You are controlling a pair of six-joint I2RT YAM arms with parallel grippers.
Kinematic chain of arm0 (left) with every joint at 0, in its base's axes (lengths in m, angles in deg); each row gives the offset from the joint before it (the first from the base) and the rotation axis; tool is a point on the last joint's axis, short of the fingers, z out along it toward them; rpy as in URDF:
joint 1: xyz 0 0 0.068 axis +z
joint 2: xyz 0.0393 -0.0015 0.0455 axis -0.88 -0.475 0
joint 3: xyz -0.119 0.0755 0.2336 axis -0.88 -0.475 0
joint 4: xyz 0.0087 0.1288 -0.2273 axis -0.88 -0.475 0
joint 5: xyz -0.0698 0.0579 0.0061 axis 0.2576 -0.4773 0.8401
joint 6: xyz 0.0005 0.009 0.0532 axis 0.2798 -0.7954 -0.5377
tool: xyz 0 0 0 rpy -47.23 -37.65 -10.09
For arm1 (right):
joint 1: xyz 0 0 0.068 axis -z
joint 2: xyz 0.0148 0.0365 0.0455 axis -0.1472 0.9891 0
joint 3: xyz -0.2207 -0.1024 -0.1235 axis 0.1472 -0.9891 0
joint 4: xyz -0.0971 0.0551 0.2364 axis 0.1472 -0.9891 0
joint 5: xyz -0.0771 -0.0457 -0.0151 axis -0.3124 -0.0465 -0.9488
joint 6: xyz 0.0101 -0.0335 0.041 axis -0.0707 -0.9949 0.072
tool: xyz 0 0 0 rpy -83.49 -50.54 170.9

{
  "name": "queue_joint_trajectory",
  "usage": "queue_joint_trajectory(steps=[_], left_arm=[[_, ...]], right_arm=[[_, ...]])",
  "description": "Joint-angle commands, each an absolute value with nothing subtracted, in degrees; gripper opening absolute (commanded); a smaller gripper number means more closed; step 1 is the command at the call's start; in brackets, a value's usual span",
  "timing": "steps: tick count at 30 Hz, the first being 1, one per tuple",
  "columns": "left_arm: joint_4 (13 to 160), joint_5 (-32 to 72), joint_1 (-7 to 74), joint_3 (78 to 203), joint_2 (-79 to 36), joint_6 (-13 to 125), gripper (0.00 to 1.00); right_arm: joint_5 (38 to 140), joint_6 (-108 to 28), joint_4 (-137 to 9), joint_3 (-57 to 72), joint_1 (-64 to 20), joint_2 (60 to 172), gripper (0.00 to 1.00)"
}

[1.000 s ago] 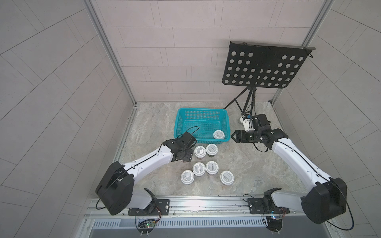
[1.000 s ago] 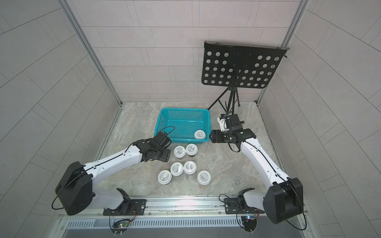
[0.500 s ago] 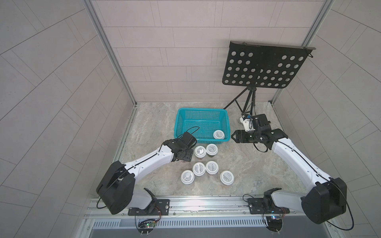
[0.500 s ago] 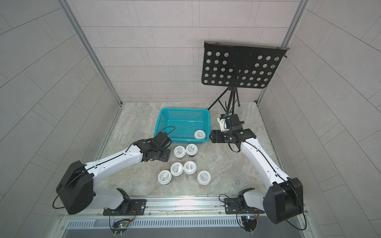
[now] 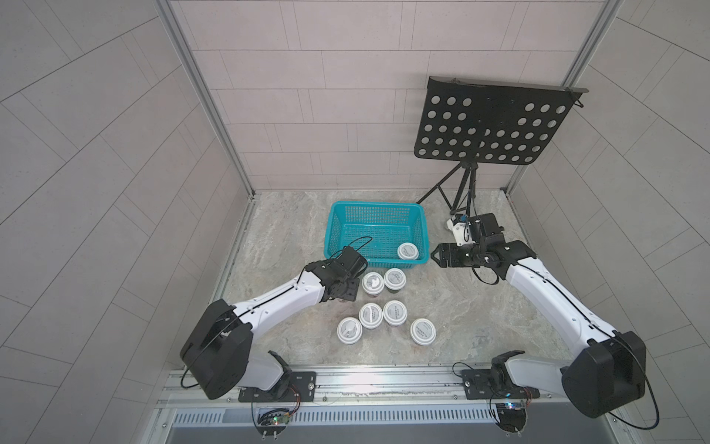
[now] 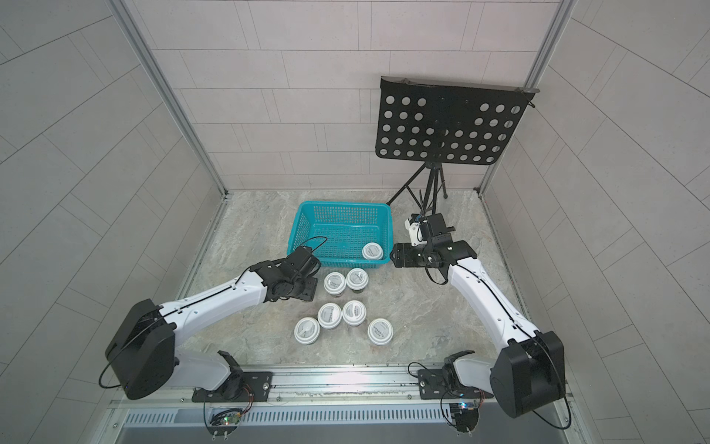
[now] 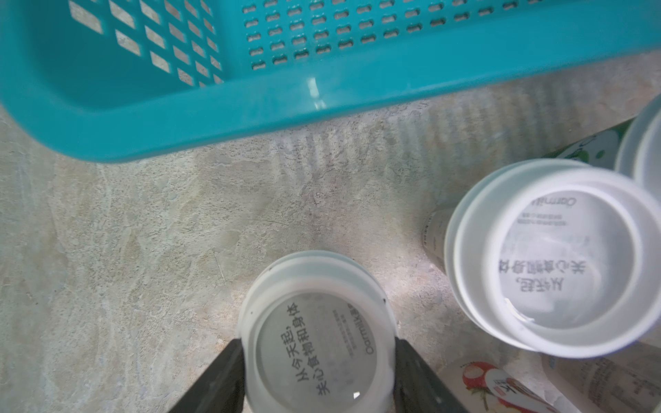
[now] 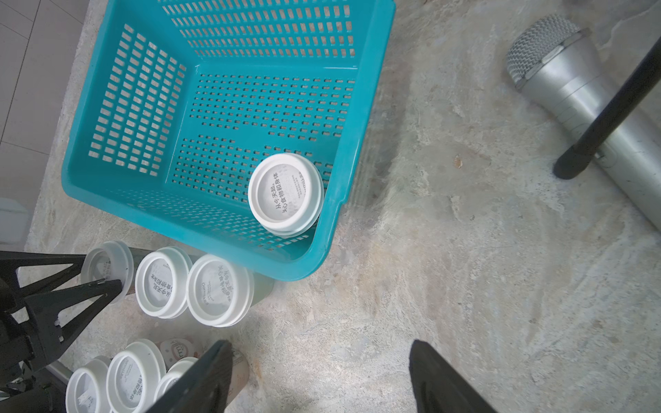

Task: Put the yogurt in the basket
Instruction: Pick up the yogurt from the center of the board.

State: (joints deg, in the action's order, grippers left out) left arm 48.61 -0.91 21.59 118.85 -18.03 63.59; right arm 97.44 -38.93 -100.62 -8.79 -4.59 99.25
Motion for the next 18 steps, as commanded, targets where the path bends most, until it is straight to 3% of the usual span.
queue_joint_trajectory(steps=[1, 18], left_arm=[[45.9, -1.2, 21.4, 117.7, -16.9, 63.6, 0.60], [36.1, 0.4, 21.3, 128.0, -13.8, 60.8, 0.61]], right_arm=[[97.3, -38.4, -100.4, -9.3, -4.3, 98.3, 0.82], [97.7, -38.3, -100.3, -9.2, -4.3, 98.0, 0.82]])
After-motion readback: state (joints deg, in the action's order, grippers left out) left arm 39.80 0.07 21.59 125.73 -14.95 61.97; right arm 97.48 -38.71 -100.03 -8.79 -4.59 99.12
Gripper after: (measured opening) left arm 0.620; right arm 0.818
